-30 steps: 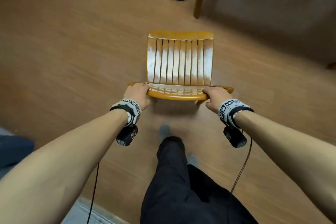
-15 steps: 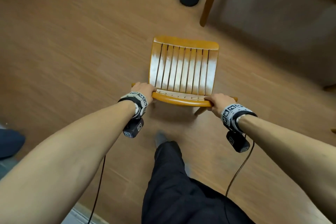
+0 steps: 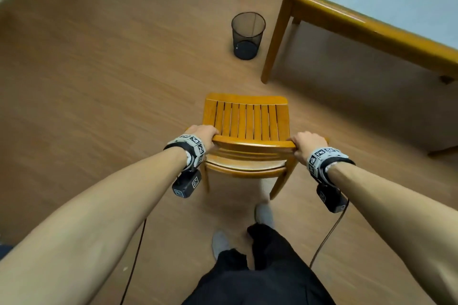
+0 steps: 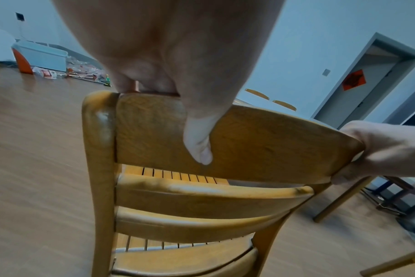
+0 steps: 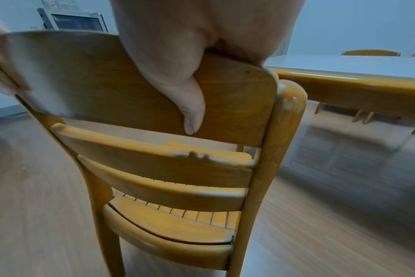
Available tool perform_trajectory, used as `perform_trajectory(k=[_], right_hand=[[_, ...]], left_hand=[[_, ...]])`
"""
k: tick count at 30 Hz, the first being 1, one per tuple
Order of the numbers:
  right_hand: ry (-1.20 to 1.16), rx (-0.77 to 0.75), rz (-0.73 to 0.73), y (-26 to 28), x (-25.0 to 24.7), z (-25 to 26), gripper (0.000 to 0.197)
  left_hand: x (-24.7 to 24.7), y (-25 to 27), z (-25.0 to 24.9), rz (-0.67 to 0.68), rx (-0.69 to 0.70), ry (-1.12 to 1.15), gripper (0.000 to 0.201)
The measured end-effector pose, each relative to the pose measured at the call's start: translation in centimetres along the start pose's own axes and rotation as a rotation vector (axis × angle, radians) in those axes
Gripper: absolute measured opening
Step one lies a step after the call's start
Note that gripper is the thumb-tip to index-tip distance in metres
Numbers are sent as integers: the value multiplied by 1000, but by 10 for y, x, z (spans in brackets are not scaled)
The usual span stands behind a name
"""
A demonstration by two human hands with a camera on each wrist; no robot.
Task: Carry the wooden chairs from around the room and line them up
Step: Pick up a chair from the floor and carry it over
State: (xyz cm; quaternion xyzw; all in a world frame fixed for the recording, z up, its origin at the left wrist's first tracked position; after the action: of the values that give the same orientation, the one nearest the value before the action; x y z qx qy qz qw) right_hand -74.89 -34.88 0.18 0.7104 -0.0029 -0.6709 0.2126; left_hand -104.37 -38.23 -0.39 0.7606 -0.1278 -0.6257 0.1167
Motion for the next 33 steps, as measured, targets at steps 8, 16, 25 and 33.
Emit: perform_trajectory(k=[8, 16, 25, 33], right_hand=[[-30, -140, 50, -94, -7, -2, 15], [6, -265, 3, -226, -48, 12, 12], [74, -345, -15, -364, -104, 78, 12], [32, -285, -13, -489, -129, 168, 9]], left_hand=[[-14, -67, 22, -10, -158, -55, 10], [-47, -131, 62, -57, -327, 46, 13], [-95, -217, 151, -118, -375, 67, 13], [-148, -323, 278, -109, -356, 12, 19]])
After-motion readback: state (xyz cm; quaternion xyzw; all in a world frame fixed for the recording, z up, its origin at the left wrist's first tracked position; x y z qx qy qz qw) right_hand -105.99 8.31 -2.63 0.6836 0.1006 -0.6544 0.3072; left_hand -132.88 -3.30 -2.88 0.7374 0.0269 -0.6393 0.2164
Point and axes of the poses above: each hand's wrist, its own y-axis away from the middle knuckle, its own x-axis out of the palm, z = x × y, the point moved 2 cm from there along -y, towards the middle knuckle, and after that the axes turned 15 degrees about -z, right-handed, at the moved point
